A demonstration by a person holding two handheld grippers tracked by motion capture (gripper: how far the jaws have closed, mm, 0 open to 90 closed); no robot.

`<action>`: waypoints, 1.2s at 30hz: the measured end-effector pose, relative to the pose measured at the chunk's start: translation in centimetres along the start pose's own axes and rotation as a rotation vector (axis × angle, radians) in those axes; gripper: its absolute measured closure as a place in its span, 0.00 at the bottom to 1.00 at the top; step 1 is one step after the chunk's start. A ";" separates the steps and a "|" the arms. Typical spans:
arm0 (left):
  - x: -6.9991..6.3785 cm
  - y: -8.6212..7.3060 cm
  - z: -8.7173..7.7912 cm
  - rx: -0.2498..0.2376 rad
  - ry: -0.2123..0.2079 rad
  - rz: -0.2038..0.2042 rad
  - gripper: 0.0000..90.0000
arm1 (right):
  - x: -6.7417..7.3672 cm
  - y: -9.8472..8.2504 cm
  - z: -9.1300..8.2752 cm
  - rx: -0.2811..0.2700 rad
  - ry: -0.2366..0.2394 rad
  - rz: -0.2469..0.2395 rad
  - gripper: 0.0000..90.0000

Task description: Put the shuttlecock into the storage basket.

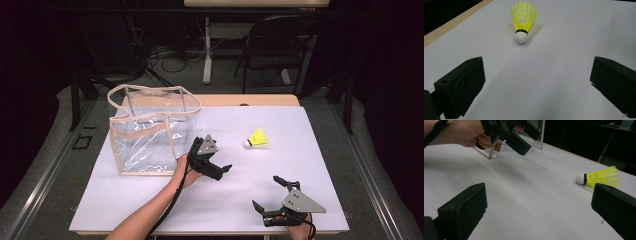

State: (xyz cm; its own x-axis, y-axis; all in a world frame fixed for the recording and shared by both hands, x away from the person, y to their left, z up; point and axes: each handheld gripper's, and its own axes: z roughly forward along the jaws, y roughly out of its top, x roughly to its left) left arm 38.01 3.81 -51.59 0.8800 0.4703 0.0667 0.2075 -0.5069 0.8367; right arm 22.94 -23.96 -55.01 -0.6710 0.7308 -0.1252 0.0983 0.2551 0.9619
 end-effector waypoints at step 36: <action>1.5 4.4 6.9 0.123 0.006 0.005 0.00 | -0.2 -0.1 0.0 0.006 -0.007 0.013 0.00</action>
State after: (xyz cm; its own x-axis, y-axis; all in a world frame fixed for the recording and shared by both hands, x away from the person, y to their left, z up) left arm 43.18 -2.68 -51.59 0.8787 0.4716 0.0745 0.2540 -0.5938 0.7634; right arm 23.06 -24.19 -55.08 -0.6646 0.7384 -0.1143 0.1114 0.2492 0.9620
